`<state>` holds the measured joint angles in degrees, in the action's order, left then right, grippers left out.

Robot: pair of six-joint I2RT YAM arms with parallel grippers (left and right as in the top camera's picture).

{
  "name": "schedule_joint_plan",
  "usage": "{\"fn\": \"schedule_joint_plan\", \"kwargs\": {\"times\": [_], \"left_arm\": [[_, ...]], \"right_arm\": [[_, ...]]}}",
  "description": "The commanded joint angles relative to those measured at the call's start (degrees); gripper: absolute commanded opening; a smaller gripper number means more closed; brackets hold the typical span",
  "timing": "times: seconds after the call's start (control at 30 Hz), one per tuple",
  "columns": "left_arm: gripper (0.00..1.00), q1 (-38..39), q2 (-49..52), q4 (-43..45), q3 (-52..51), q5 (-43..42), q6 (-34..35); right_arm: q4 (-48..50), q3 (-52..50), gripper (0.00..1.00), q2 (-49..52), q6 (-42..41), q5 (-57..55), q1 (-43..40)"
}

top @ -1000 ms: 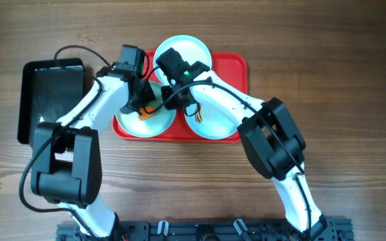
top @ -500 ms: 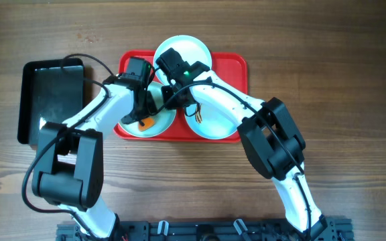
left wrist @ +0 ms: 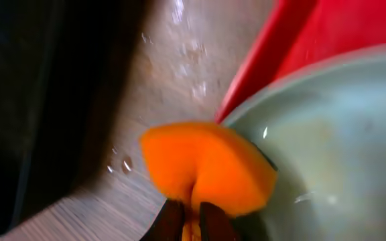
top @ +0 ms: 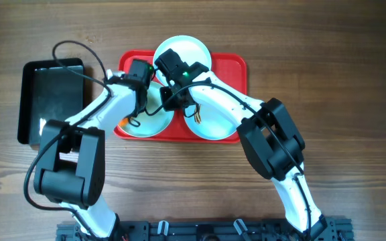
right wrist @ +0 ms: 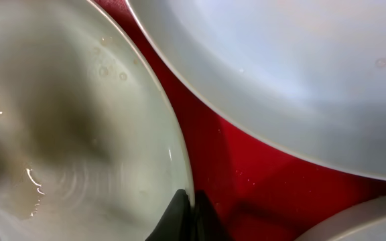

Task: Clean dirty plates on tray and stack at the side
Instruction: 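Scrub the left plate with the sponge in the left gripper, then lift the top plate with the right gripper and carry it right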

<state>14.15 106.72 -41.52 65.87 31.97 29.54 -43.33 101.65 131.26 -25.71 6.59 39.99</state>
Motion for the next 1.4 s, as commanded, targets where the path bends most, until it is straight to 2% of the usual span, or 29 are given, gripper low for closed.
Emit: {"fn": "schedule_joint_plan", "kwargs": {"times": [0.0, 0.13, 0.27, 0.33, 0.43, 0.6, 0.83, 1.0, 1.13, 1.37], "left_arm": [[0.04, -0.9, -3.4, 0.1, 5.8, 3.1, 1.3], [0.04, -1.0, -10.3, 0.6, 7.5, -2.2, 5.1], [0.04, -3.1, -17.5, 0.6, 7.5, -3.9, 5.4], [0.04, -6.7, -20.9, 0.3, 7.5, -5.5, 5.4], [0.04, -11.7, -22.0, -1.2, 7.5, -12.3, 5.5], [0.04, -20.2, -21.9, -4.1, 7.5, -22.1, 5.5], [0.04, -27.5, -21.9, -6.8, 7.5, -23.2, 5.4], [0.04, -29.0, -21.9, -7.0, 7.5, -23.2, 5.4], [0.04, -29.0, -21.9, -7.1, 7.5, -23.1, 5.2], [0.04, -29.0, -21.9, -7.1, 7.5, -23.1, 5.2]], "right_arm": [[-1.0, 1.5, 0.04, 1.2, 0.2, -1.5, -0.3], [-2.9, 4.6, 0.04, 0.0, 1.0, -1.7, -0.3], [-4.9, 7.0, 0.04, -3.2, 5.4, -2.3, -0.2], [-5.8, 7.2, 0.04, -5.7, 6.8, -8.9, 0.1], [-7.2, 7.2, 0.05, -8.3, 9.2, -19.1, 0.9], [-6.4, 7.2, 0.04, -10.9, 18.0, -32.5, 3.4], [-0.2, 7.1, 0.05, -11.5, 33.1, -58.6, 12.9], [7.2, 7.0, 0.04, -11.5, 47.3, -63.6, 18.7], [12.6, 6.6, 0.04, -11.5, 51.4, -71.0, 21.0], [13.8, 4.8, 0.04, -11.5, 52.0, -71.6, 21.3]]}}
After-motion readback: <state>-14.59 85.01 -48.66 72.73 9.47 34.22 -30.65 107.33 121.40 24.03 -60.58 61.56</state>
